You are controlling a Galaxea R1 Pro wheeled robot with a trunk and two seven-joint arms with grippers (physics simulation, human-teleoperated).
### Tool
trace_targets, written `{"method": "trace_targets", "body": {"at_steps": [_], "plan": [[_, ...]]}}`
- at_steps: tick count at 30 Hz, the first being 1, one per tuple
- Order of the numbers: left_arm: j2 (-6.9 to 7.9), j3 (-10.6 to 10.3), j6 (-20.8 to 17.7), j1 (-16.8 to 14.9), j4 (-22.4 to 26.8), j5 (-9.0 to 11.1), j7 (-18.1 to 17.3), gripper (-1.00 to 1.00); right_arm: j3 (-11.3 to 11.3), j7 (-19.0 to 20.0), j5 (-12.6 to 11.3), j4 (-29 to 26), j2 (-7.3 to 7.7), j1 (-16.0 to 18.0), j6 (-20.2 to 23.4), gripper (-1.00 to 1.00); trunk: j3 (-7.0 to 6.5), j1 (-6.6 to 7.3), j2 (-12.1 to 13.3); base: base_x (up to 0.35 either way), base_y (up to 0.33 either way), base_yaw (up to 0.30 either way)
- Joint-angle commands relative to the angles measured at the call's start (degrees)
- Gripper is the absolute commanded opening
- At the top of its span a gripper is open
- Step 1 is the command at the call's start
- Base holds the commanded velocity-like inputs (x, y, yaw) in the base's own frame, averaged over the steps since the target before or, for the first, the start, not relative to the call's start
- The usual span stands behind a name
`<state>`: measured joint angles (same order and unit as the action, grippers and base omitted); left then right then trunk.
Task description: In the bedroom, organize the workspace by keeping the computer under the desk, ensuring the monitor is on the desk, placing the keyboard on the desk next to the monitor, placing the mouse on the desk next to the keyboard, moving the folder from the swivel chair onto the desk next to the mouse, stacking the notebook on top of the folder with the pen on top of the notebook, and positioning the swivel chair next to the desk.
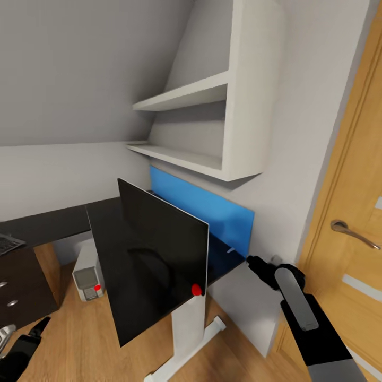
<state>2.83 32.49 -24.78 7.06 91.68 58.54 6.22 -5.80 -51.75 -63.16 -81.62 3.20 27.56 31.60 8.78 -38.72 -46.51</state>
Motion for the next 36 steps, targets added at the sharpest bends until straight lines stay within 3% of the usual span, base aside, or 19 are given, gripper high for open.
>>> {"method": "trace_targets", "body": {"at_steps": [1,3,8,20,26,29,36], "plan": [[-0.21,0.7,-0.2,0.3,0.1,0.6,0.5,1.00,-0.1,-0.7,-1.2,0.7,0.05,0.6,0.2,1.00,0.08,-0.02,-0.1,0.000,0.000,0.246],[-1.02,2.2,-0.1,1.0,-0.1,0.3,0.6,1.00,0.0,-1.2,-2.8,2.5,0.05,1.8,0.2,1.00,0.08,-0.02,-0.1,0.000,0.000,0.258],[-2.03,4.0,0.0,2.6,-0.4,0.0,1.0,1.00,0.0,-1.6,-4.0,3.9,-0.21,2.7,0.3,1.00,0.08,-0.02,-0.1,0.000,0.000,0.271],[-3.43,4.7,1.1,5.1,-1.2,-0.1,1.2,1.00,0.0,-1.7,-4.5,4.5,-0.47,3.0,0.4,1.00,0.08,-0.02,-0.1,0.125,-0.152,0.275],[-3.64,4.7,1.3,5.2,-1.6,-0.2,1.3,1.00,0.1,-1.6,-5.4,4.5,-0.31,3.0,0.4,1.00,0.08,-0.02,-0.1,0.227,-0.260,0.101],[-3.34,5.7,0.3,6.2,-2.6,-0.2,0.8,1.00,0.4,-2.6,-5.5,5.5,-1.20,3.9,-0.6,1.00,0.08,-0.02,-0.1,0.000,0.000,0.000],[-3.34,6.5,0.2,6.8,-3.6,-0.2,0.8,1.00,0.4,-2.8,-5.4,7.8,-1.20,6.0,-0.8,1.00,0.08,-0.02,-0.1,0.000,0.000,0.000]]}}
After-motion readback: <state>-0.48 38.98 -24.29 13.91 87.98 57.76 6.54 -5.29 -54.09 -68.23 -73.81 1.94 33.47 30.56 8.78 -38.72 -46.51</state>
